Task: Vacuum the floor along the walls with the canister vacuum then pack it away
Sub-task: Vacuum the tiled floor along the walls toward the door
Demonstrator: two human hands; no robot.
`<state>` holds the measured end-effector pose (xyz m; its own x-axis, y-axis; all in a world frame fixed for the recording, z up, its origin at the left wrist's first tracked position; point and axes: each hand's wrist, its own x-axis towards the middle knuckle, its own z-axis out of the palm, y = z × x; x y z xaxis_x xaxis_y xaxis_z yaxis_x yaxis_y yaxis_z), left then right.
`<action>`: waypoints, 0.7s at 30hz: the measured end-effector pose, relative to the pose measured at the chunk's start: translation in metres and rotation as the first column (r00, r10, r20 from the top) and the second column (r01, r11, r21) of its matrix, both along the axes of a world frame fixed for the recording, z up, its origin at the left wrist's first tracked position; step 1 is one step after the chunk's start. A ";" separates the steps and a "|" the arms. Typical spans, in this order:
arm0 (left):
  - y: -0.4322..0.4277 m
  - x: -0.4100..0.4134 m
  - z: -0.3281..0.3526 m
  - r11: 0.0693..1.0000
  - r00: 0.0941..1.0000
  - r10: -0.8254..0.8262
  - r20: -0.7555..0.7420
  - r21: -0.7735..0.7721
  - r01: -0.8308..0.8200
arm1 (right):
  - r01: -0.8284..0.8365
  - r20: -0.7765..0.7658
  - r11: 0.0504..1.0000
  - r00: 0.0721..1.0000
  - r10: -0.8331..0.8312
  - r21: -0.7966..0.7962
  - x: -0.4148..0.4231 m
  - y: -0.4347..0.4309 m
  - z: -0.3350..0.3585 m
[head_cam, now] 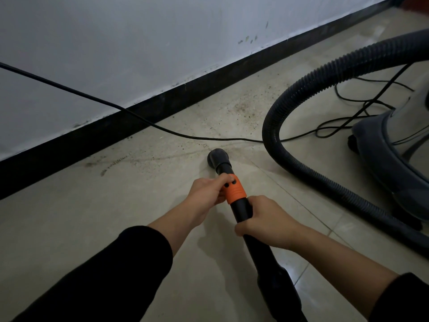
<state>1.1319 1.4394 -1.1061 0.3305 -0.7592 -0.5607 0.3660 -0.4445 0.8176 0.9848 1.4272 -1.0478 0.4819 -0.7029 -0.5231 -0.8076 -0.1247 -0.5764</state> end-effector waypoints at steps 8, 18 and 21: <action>-0.019 -0.003 0.002 1.000 0.999 0.031 0.008 -0.006 -0.031 | 0.069 0.048 0.981 0.997 -0.062 -0.180 -0.002 0.002 -0.004; -0.015 0.008 -0.001 0.992 0.990 0.128 0.053 -0.001 -0.128 | 0.062 0.116 0.996 0.992 -0.054 -0.068 0.010 -0.012 -0.001; -0.007 0.016 0.000 0.986 0.984 0.163 0.075 0.011 -0.164 | 0.035 0.135 0.998 0.990 -0.028 -0.051 0.017 -0.011 0.001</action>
<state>1.1477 1.4329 -1.1065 0.4904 -0.6819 -0.5428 0.3738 -0.3980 0.8378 1.0016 1.4167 -1.0469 0.5223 -0.7442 -0.4165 -0.7275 -0.1339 -0.6730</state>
